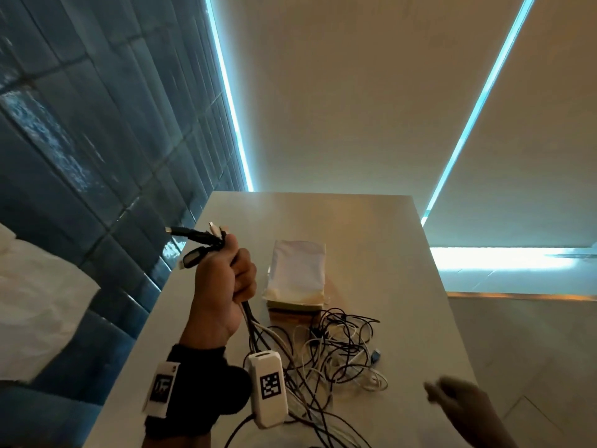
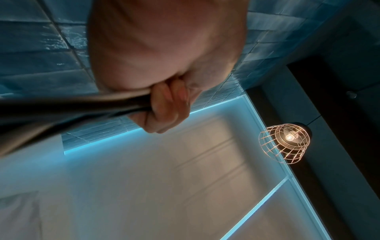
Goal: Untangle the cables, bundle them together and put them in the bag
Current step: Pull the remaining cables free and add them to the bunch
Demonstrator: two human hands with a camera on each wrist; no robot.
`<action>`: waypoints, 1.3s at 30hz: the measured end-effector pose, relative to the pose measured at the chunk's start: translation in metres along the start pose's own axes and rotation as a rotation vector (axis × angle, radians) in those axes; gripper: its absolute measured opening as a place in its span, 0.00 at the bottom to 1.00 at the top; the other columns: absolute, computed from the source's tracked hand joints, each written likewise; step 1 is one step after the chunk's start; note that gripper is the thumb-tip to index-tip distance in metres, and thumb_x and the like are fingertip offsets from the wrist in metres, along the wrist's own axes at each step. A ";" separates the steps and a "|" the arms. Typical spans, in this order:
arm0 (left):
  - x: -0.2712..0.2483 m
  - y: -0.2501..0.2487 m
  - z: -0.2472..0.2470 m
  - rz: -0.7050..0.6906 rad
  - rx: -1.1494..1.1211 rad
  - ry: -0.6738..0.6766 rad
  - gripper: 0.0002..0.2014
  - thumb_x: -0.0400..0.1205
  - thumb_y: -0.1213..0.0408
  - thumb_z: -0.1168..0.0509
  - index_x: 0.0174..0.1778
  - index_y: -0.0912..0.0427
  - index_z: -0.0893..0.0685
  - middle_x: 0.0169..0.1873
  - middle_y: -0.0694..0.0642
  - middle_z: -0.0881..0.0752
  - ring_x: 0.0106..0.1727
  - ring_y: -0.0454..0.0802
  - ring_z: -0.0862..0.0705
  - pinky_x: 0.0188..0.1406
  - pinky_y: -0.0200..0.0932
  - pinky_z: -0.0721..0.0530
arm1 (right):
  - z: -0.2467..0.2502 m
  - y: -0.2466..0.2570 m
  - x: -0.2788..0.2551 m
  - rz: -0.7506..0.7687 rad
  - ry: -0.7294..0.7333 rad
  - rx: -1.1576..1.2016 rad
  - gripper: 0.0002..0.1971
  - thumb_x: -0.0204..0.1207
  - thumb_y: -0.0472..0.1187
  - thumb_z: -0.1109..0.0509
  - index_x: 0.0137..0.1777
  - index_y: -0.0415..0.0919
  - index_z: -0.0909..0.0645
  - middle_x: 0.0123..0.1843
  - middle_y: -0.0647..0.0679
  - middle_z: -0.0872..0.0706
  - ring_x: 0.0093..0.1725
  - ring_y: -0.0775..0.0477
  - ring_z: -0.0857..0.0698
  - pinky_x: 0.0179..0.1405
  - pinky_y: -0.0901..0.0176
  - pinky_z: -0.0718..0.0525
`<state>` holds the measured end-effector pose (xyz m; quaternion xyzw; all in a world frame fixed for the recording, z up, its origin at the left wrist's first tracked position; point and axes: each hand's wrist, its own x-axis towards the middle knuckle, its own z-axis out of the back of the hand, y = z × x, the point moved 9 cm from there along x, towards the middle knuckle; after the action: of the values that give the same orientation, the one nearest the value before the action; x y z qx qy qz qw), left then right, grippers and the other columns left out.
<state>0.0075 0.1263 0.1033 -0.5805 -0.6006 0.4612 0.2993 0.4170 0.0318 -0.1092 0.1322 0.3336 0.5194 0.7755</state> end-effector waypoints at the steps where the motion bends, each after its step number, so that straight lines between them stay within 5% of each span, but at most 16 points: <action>1: -0.001 0.001 -0.005 0.004 -0.011 0.016 0.30 0.90 0.56 0.49 0.16 0.50 0.32 0.17 0.47 0.41 0.15 0.40 0.45 0.16 0.37 0.53 | -0.013 0.031 -0.001 0.049 0.004 -0.041 0.18 0.77 0.48 0.27 0.24 0.48 0.16 0.23 0.62 0.16 0.28 0.62 0.18 0.34 0.67 0.25; 5: -0.006 0.010 -0.022 0.057 -0.094 0.042 0.32 0.89 0.58 0.51 0.15 0.51 0.28 0.17 0.49 0.36 0.14 0.41 0.41 0.16 0.37 0.49 | -0.056 0.068 0.038 -0.002 0.185 -0.011 0.22 0.79 0.54 0.31 0.25 0.47 0.15 0.22 0.58 0.19 0.24 0.59 0.21 0.31 0.64 0.25; 8: -0.011 0.012 -0.029 0.060 -0.122 0.012 0.27 0.88 0.61 0.50 0.20 0.55 0.24 0.21 0.54 0.27 0.16 0.44 0.35 0.17 0.36 0.42 | -0.089 0.063 0.041 -0.119 0.339 0.026 0.20 0.75 0.54 0.27 0.27 0.41 0.15 0.21 0.52 0.19 0.15 0.57 0.27 0.17 0.70 0.29; 10: -0.012 0.014 -0.030 0.057 -0.118 0.017 0.27 0.89 0.61 0.50 0.21 0.55 0.22 0.22 0.55 0.23 0.16 0.45 0.33 0.18 0.36 0.41 | -0.096 0.056 0.044 -0.166 0.338 0.037 0.16 0.72 0.47 0.24 0.26 0.39 0.16 0.20 0.50 0.21 0.12 0.56 0.29 0.16 0.68 0.32; 13: -0.011 0.018 -0.035 0.063 -0.107 0.073 0.22 0.89 0.60 0.49 0.26 0.56 0.29 0.19 0.52 0.31 0.15 0.43 0.39 0.20 0.39 0.47 | -0.088 0.051 0.045 -0.191 0.236 0.105 0.14 0.71 0.40 0.23 0.26 0.37 0.17 0.19 0.48 0.20 0.15 0.53 0.26 0.16 0.67 0.30; 18: -0.008 0.034 -0.040 0.097 -0.106 0.100 0.13 0.89 0.61 0.48 0.40 0.58 0.25 0.21 0.48 0.38 0.18 0.41 0.41 0.21 0.40 0.49 | -0.042 0.102 0.029 0.006 -0.002 0.670 0.07 0.80 0.36 0.31 0.44 0.31 0.21 0.34 0.38 0.09 0.34 0.37 0.11 0.36 0.48 0.16; 21: -0.008 0.044 -0.050 0.118 -0.032 0.101 0.12 0.89 0.62 0.48 0.40 0.58 0.27 0.22 0.48 0.38 0.20 0.41 0.41 0.19 0.38 0.46 | -0.015 0.163 0.008 0.141 0.039 1.007 0.07 0.82 0.35 0.34 0.49 0.29 0.25 0.31 0.38 0.16 0.28 0.37 0.17 0.30 0.47 0.14; 26: -0.019 0.049 -0.077 0.088 0.193 0.197 0.10 0.89 0.62 0.46 0.41 0.55 0.32 0.25 0.50 0.39 0.22 0.42 0.41 0.22 0.40 0.45 | 0.012 0.258 -0.029 0.396 0.152 1.040 0.08 0.82 0.37 0.35 0.49 0.30 0.26 0.28 0.43 0.22 0.23 0.44 0.25 0.23 0.54 0.21; 28: -0.024 0.053 -0.083 0.075 0.325 0.232 0.10 0.87 0.54 0.42 0.52 0.59 0.27 0.26 0.51 0.28 0.24 0.44 0.28 0.23 0.38 0.33 | 0.018 0.284 -0.042 0.461 0.175 1.008 0.10 0.82 0.40 0.33 0.48 0.31 0.25 0.27 0.41 0.21 0.22 0.44 0.25 0.20 0.56 0.22; 30: -0.025 0.055 -0.082 0.068 0.449 0.211 0.19 0.84 0.48 0.40 0.65 0.55 0.25 0.39 0.61 0.16 0.40 0.54 0.14 0.34 0.42 0.19 | 0.024 0.299 -0.051 0.503 0.174 0.988 0.13 0.79 0.45 0.31 0.46 0.33 0.24 0.26 0.41 0.20 0.21 0.45 0.24 0.18 0.58 0.24; 32: -0.024 0.054 -0.076 0.059 0.492 0.153 0.20 0.83 0.46 0.39 0.66 0.53 0.24 0.54 0.66 0.15 0.56 0.62 0.14 0.44 0.49 0.14 | 0.029 0.307 -0.057 0.535 0.159 0.960 0.15 0.76 0.48 0.31 0.44 0.34 0.25 0.25 0.43 0.21 0.20 0.48 0.26 0.16 0.60 0.27; 36: -0.024 0.046 -0.070 0.020 0.478 0.101 0.15 0.85 0.48 0.42 0.64 0.48 0.23 0.52 0.52 0.13 0.51 0.48 0.14 0.34 0.38 0.18 | 0.029 0.310 -0.064 0.594 0.165 0.898 0.12 0.78 0.45 0.32 0.44 0.34 0.24 0.25 0.45 0.19 0.22 0.49 0.25 0.18 0.58 0.27; 39: -0.022 0.036 -0.062 -0.023 0.376 0.074 0.13 0.86 0.50 0.43 0.52 0.57 0.22 0.27 0.48 0.21 0.27 0.45 0.24 0.23 0.37 0.29 | 0.019 0.303 -0.067 0.618 0.248 0.870 0.10 0.79 0.42 0.32 0.46 0.34 0.23 0.29 0.42 0.17 0.24 0.45 0.23 0.21 0.59 0.23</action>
<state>0.0817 0.1140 0.0993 -0.5240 -0.4988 0.5402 0.4299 0.1959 0.1036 0.0971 0.4704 0.5520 0.5488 0.4157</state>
